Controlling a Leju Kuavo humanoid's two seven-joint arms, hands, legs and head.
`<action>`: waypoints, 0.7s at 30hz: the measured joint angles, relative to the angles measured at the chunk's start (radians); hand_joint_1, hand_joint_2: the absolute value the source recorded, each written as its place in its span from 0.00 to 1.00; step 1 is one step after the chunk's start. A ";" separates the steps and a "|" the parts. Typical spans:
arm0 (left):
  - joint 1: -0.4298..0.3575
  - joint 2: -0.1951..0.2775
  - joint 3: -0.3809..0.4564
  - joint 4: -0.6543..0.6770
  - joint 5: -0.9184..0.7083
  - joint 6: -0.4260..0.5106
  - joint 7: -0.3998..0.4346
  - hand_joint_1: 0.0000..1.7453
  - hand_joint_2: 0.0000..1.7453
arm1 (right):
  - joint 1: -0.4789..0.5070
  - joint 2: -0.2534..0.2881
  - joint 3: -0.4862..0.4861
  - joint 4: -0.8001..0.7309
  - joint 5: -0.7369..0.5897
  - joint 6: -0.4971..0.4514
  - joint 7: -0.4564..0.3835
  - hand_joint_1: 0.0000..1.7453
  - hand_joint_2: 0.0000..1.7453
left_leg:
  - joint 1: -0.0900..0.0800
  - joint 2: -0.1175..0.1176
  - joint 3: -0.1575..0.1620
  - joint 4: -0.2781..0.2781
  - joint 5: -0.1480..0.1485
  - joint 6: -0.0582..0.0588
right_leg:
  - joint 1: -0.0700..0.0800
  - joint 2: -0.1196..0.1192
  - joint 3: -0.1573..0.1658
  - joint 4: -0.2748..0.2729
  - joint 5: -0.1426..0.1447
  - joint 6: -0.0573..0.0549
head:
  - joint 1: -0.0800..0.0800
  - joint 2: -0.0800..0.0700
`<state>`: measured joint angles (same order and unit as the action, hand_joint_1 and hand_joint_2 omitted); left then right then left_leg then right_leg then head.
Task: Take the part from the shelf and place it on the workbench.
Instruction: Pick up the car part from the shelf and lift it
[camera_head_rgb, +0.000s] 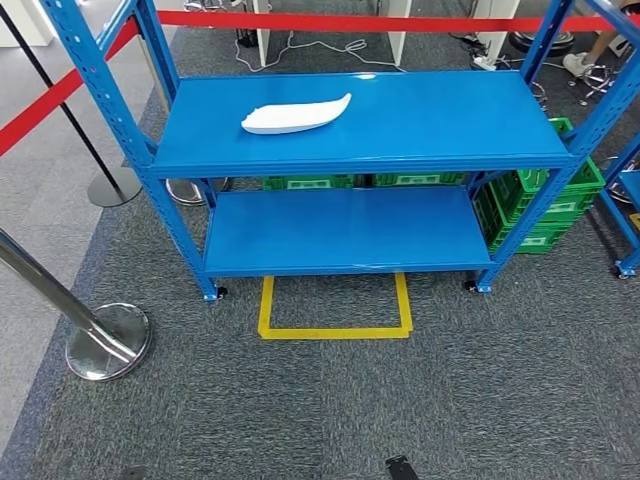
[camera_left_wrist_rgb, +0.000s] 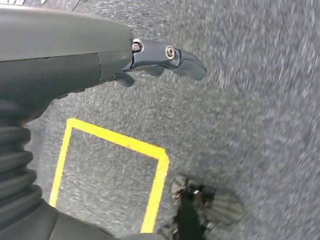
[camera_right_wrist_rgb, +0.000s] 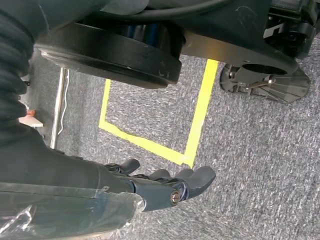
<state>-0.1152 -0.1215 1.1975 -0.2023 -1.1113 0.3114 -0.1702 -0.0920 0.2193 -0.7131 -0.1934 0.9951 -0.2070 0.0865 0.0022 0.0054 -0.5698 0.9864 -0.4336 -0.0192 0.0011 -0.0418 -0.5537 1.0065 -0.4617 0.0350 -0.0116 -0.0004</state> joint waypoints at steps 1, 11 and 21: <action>-0.001 0.006 0.010 -0.001 0.016 0.006 -0.013 0.00 1.00 | 0.000 0.000 -0.001 0.000 -0.001 0.000 -0.001 0.00 1.00 | 0.000 0.000 0.000 0.000 0.000 0.000 | 0.000 0.000 0.000 0.000 0.000 0.000 | 0.000 0.000; -0.022 0.105 0.198 -0.014 0.310 -0.004 -0.285 0.00 1.00 | 0.000 -0.001 -0.023 0.000 -0.006 0.000 -0.006 0.00 1.00 | 0.000 0.000 0.000 0.000 0.000 0.000 | 0.001 0.000 -0.001 0.000 -0.001 -0.001 | 0.000 0.000; -0.050 0.215 0.309 -0.031 0.491 -0.120 -0.433 0.00 0.00 | 0.001 -0.003 -0.039 0.000 0.000 0.000 -0.020 0.00 1.00 | 0.001 0.000 0.000 0.000 -0.001 -0.001 | 0.002 0.000 -0.001 0.000 -0.002 -0.001 | 0.000 0.000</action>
<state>-0.1655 0.0939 1.5064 -0.2330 -0.6207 0.1912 -0.6028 -0.0913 0.2166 -0.7519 -0.1934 0.9956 -0.2068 0.0663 0.0035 0.0055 -0.5697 0.9862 -0.4342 -0.0202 0.0027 -0.0419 -0.5546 1.0068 -0.4633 0.0337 -0.0116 -0.0004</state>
